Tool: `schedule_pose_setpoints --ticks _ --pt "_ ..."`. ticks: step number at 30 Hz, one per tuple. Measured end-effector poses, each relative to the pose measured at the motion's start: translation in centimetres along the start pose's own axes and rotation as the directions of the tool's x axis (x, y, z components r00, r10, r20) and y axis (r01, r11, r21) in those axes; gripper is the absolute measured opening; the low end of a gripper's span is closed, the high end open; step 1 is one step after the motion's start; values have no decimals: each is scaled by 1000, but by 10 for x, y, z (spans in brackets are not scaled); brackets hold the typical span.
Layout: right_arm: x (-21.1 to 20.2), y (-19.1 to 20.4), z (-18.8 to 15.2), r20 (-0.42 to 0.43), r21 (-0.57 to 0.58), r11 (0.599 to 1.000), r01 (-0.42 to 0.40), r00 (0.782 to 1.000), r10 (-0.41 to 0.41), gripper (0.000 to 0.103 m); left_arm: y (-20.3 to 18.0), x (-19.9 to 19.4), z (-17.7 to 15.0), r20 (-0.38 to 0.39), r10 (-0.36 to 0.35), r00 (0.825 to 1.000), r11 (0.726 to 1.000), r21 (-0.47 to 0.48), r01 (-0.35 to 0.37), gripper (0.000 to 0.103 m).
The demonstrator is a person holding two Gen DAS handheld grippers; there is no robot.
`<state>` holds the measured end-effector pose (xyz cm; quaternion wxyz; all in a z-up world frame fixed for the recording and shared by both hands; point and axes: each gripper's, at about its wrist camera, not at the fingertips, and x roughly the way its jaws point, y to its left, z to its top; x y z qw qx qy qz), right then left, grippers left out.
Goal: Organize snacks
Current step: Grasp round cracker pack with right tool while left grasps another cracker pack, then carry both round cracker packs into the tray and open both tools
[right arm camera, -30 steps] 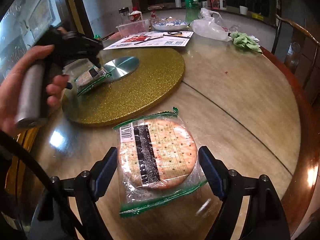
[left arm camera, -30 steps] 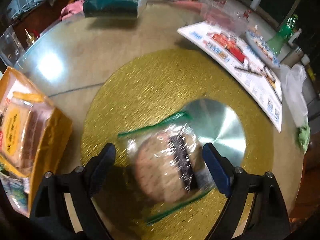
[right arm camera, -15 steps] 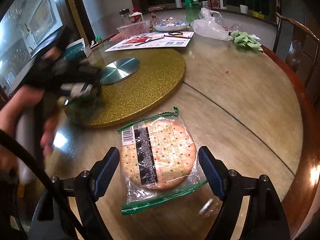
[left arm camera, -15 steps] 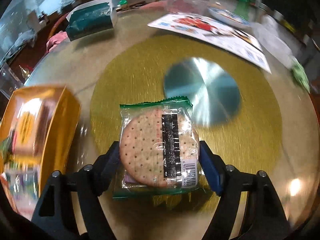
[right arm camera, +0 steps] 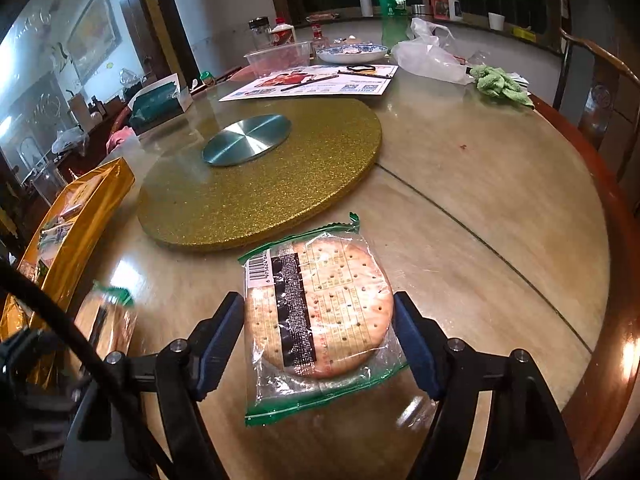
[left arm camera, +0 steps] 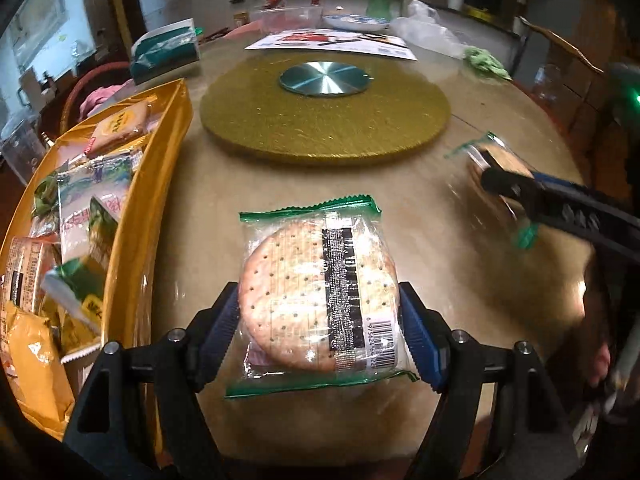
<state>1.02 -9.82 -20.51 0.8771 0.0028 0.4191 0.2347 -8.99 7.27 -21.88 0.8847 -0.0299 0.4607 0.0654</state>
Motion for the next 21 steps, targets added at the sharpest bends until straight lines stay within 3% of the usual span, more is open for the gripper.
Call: schedule_pose_setpoints --ticks 3,6,9,13,16,21 --pt "-2 -2 2 -8 12 1000 -5 1000 5 74 5 -5 -4 -15 -40 999 999 2 40 77" --pt "-6 -4 7 -23 83 995 -55 998 57 74 22 -22 -7 13 -141 990 988 -70 141 77" --pt "-13 14 14 -25 78 989 -123 992 125 74 32 -57 -10 103 -139 985 986 -77 148 77" --pt "-29 60 29 -15 -4 979 -203 979 203 74 68 -100 -8 197 -177 964 967 -149 207 77" --pt "-33 99 44 -33 -44 954 -298 954 296 74 111 -125 -5 272 -131 953 955 -224 195 77" --pt "-9 182 72 -127 -123 898 -422 905 407 74 188 -115 2 238 43 970 921 -385 53 77"
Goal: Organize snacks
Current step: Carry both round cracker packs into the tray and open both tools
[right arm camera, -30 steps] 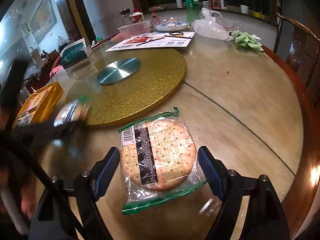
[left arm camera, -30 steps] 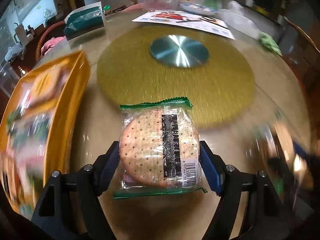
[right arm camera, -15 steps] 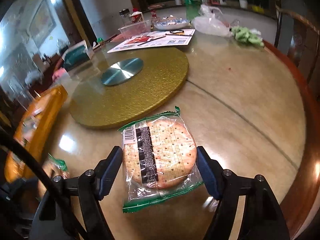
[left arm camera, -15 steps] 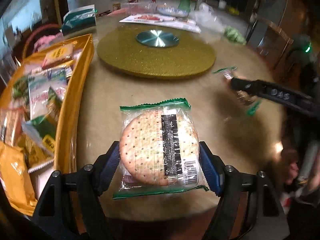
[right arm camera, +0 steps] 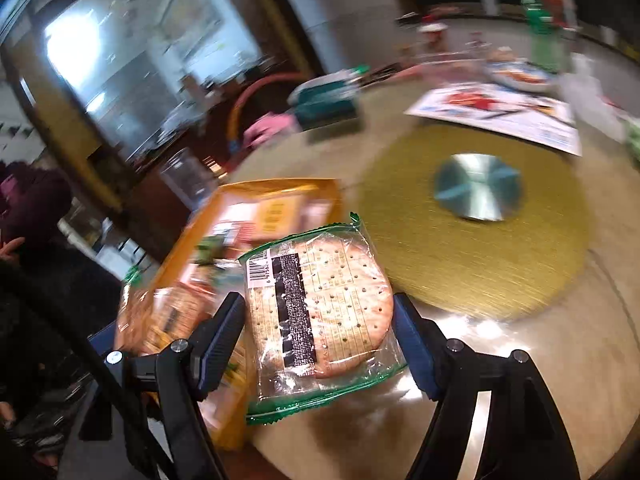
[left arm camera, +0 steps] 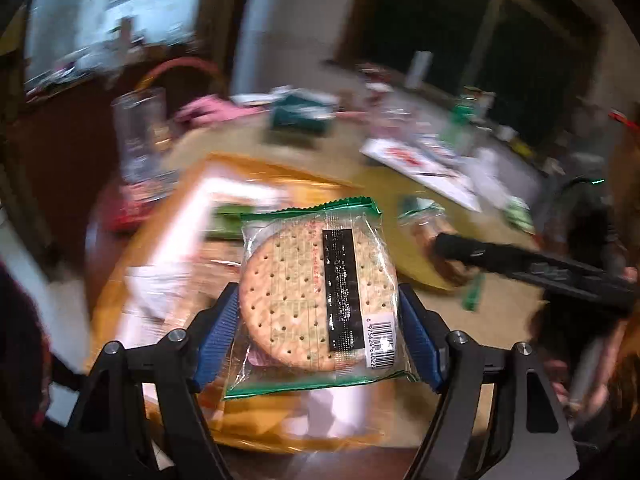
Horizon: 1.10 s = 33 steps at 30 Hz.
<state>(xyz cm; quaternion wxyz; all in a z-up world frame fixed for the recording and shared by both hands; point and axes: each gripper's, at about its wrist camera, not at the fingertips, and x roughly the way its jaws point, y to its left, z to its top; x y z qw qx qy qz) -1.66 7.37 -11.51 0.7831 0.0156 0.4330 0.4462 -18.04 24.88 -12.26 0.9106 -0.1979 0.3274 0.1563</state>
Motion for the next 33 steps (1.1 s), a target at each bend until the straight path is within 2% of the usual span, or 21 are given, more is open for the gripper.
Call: schedule_pose_setpoints --ticks 2,4,8,12,16,17,20,23,26,28,29,31,33 --pt "22 20 12 -25 -29 999 -25 999 24 74 23 11 6 -14 24 1000 999 -32 -24 77" --pt "52 42 30 -51 -54 998 -40 998 38 74 32 20 6 -32 41 999 999 -20 -42 77" --pt "103 67 65 -102 -40 995 -88 991 83 74 40 36 7 -60 32 998 999 2 -32 77" --pt "143 92 87 -91 -114 993 -25 996 15 74 50 49 9 -106 51 993 999 7 -50 77" --pt "178 91 82 -110 -141 990 16 993 -32 76 55 54 5 -106 61 993 998 6 -60 79" --pt "179 91 81 -114 -142 990 16 993 -32 76 55 56 4 -112 72 991 997 12 -71 86" --pt "178 86 79 -113 -126 992 1 993 -16 79 55 63 -2 -145 90 985 996 16 -88 89" --pt "157 83 83 -77 -99 993 -58 996 51 81 55 53 -1 -102 85 991 996 -12 -87 90" --pt "128 81 81 -14 -80 993 -81 997 80 85 59 44 -1 -36 85 996 994 -72 -88 95" --pt "108 76 73 5 -63 991 -119 993 119 85 57 53 -3 -110 140 984 988 -54 -147 95" --pt "100 74 68 13 -55 990 -132 991 133 85 55 54 -4 -134 131 982 989 -45 -138 95" --pt "85 67 54 22 -34 988 -149 988 150 85 54 47 -6 -116 90 989 992 -75 -99 95" --pt "77 59 39 11 -5 986 -164 986 164 85 54 42 -8 -118 104 988 988 -102 -117 95"
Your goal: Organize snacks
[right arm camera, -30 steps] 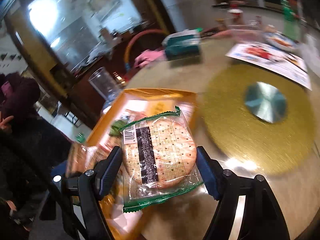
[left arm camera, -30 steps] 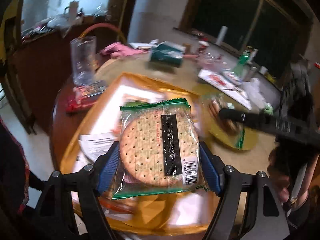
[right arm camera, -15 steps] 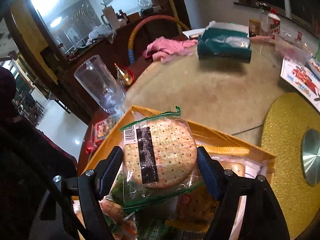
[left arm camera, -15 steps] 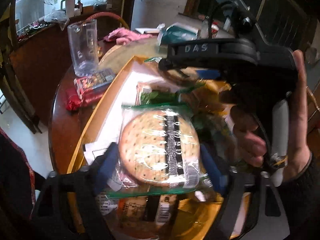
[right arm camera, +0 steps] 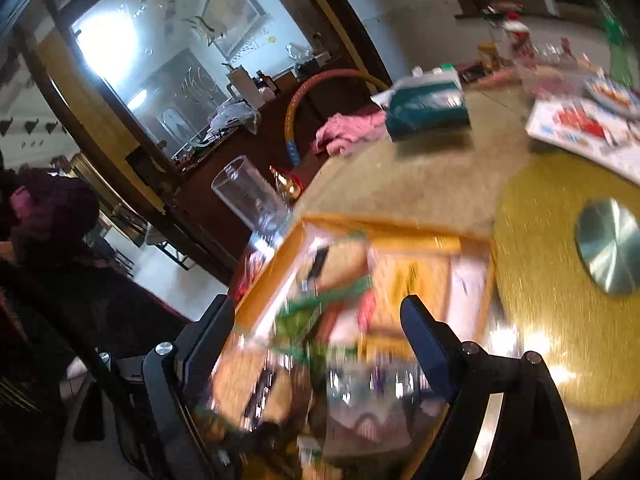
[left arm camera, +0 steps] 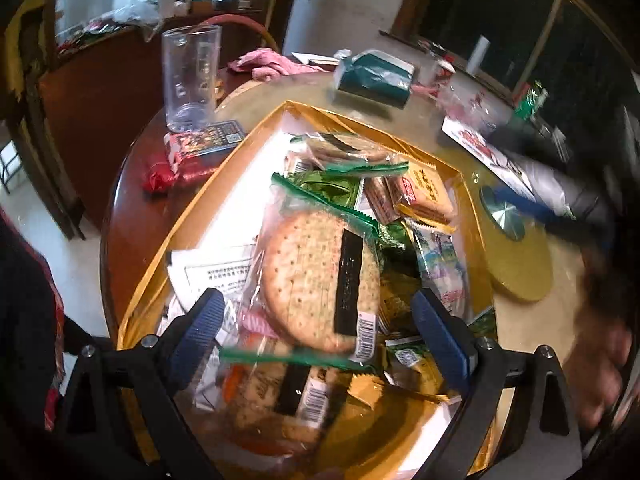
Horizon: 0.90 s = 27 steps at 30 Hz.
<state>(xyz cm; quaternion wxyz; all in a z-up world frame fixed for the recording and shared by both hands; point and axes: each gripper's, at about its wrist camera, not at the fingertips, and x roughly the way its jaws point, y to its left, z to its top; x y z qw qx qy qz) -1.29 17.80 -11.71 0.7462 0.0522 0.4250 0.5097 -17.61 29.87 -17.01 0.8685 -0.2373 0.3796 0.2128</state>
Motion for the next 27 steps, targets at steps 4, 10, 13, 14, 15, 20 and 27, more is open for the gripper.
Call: schedule_pose_setpoints --ticks 4,10,13,14,15,20,27 --pt "-30 -12 -38 21 56 994 89 996 -90 85 -11 -40 -10 77 33 996 999 -14 -32 95" --pt "-67 -31 -73 45 97 986 136 989 -141 85 -38 -44 -27 74 96 993 991 86 -103 96" --pt "-69 -38 -84 16 113 987 117 993 -120 85 -47 -45 -35 76 61 995 993 93 -68 96" --pt "-72 -40 -88 13 108 987 121 992 -123 85 -51 -42 -37 56 68 996 992 105 -73 96" --pt "-73 -40 -91 7 100 986 135 991 -136 85 -54 -39 -39 35 80 996 991 106 -83 96" --pt "-90 -42 -104 29 67 973 219 975 -222 85 -61 -38 -47 21 63 998 991 113 -65 96" --pt "-92 -33 -103 21 61 982 177 984 -179 85 -61 -43 -50 27 51 998 990 129 -54 96"
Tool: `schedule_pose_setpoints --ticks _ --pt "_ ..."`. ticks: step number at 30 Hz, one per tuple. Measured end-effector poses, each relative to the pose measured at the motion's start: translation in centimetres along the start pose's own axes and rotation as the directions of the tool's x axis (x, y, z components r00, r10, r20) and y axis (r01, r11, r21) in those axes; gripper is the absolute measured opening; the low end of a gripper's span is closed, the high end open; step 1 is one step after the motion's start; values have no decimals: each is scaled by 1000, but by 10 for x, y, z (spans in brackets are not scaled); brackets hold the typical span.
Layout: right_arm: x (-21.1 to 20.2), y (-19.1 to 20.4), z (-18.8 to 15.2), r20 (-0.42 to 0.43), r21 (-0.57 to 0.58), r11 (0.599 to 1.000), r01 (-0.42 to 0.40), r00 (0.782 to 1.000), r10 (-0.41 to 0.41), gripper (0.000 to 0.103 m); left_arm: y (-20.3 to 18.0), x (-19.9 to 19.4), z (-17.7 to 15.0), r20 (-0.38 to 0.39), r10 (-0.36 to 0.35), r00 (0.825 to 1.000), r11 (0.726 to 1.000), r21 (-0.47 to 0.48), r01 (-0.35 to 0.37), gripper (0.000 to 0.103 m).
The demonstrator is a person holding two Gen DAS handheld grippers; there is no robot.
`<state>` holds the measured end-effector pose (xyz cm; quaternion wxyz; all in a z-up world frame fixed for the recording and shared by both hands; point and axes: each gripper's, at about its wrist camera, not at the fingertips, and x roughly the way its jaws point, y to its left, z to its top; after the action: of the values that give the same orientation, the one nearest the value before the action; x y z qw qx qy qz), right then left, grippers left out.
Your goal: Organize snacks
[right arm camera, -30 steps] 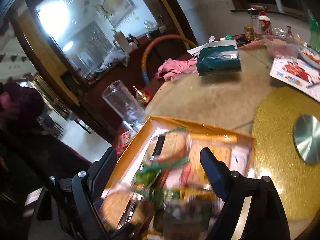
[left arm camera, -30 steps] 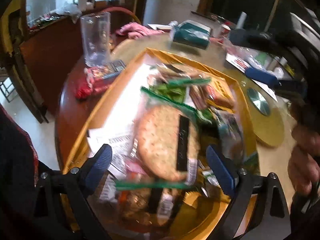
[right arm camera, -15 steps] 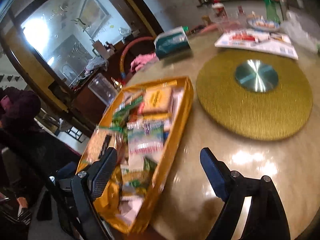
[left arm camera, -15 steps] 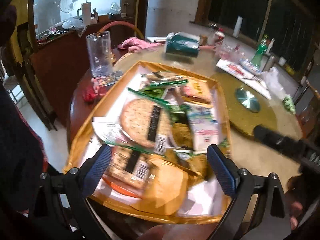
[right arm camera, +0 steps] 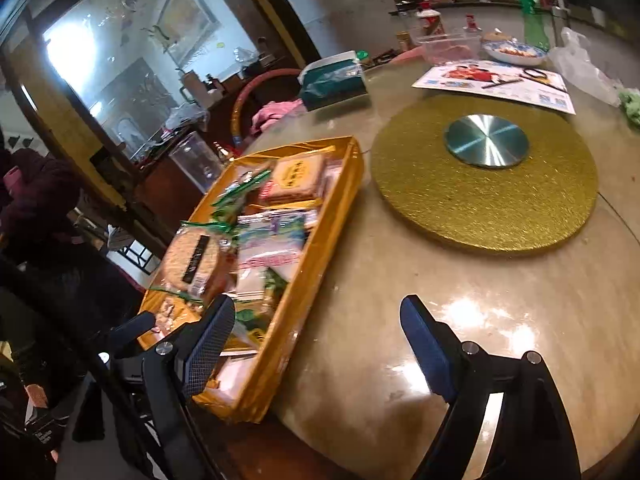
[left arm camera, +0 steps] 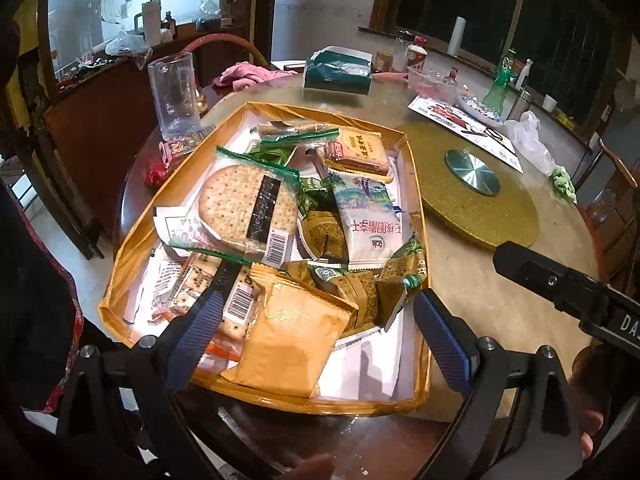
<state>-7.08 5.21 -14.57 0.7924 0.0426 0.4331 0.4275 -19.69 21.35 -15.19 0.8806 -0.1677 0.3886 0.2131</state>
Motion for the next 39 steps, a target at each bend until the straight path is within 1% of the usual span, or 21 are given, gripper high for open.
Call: schedule_pose_setpoints --ticks 5,10,12,16,18,20,23,29,31,33,36,39 --pt "-4 22 2 19 -39 999 -2 1000 2 85 6 -2 0 8 -1 1000 1000 -17 2 96" --pt "5 34 2 -9 -68 998 -1 1000 0 85 15 0 3 8 21 1000 1000 -18 -21 96" --pt "9 36 3 -16 -66 998 -2 1000 1 85 18 3 3 -11 26 1000 1000 -13 -26 96" --pt "18 39 4 -35 -66 998 -2 999 0 85 22 3 1 -18 40 999 999 1 -40 96" --pt "22 40 4 -42 -66 998 -6 999 3 85 24 4 1 -15 61 998 998 8 -61 96" --pt "24 43 2 -44 -73 997 0 999 -3 85 26 7 1 -29 79 996 997 17 -79 96" --pt "25 46 2 -49 -75 997 -4 999 0 85 31 6 0 -31 72 997 997 9 -71 96" --pt "27 52 0 -51 -100 995 -4 999 -1 85 31 11 -2 -37 97 995 995 17 -97 96" --pt "28 53 0 -51 -104 995 6 999 -11 85 31 11 0 -47 96 994 995 20 -95 96" --pt "28 54 1 -55 -98 995 2 998 -7 85 31 6 0 -28 77 997 997 20 -76 96" --pt "26 57 2 -44 -110 994 -4 999 -1 85 32 7 0 -28 94 995 995 28 -94 96" --pt "25 59 2 -41 -115 993 -11 999 6 85 31 6 1 -13 90 996 995 35 -89 96"
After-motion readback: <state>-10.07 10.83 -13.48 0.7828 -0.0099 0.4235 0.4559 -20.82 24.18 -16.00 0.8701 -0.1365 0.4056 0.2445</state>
